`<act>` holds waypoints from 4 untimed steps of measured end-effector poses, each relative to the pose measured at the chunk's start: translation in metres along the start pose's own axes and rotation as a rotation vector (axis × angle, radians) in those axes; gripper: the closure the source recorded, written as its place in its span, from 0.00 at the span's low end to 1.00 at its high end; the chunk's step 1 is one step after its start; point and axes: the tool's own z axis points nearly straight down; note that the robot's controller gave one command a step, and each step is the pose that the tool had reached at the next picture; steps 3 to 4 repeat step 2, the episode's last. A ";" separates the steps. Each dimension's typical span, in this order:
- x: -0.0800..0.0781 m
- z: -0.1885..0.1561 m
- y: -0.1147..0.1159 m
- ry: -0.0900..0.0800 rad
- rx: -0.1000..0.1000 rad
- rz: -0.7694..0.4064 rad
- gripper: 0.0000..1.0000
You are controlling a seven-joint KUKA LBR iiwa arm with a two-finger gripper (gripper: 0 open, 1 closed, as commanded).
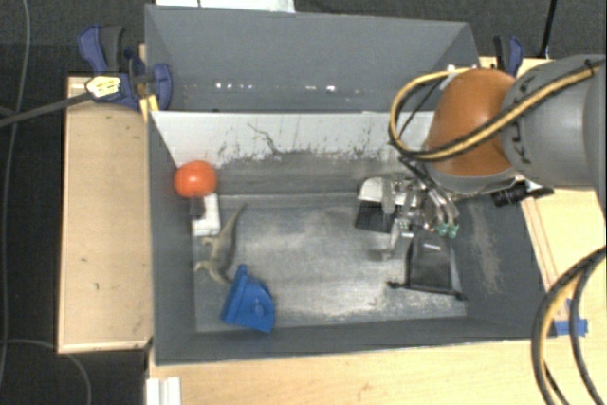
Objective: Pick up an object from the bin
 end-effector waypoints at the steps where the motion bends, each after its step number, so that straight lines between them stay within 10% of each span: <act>1: 0.000 0.000 0.000 0.000 0.000 0.000 0.00; 4: -0.005 0.001 -0.002 -0.003 0.000 -0.058 0.00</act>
Offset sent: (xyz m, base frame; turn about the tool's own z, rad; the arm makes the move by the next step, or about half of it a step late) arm 0.0075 -0.0058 -0.0042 -0.1191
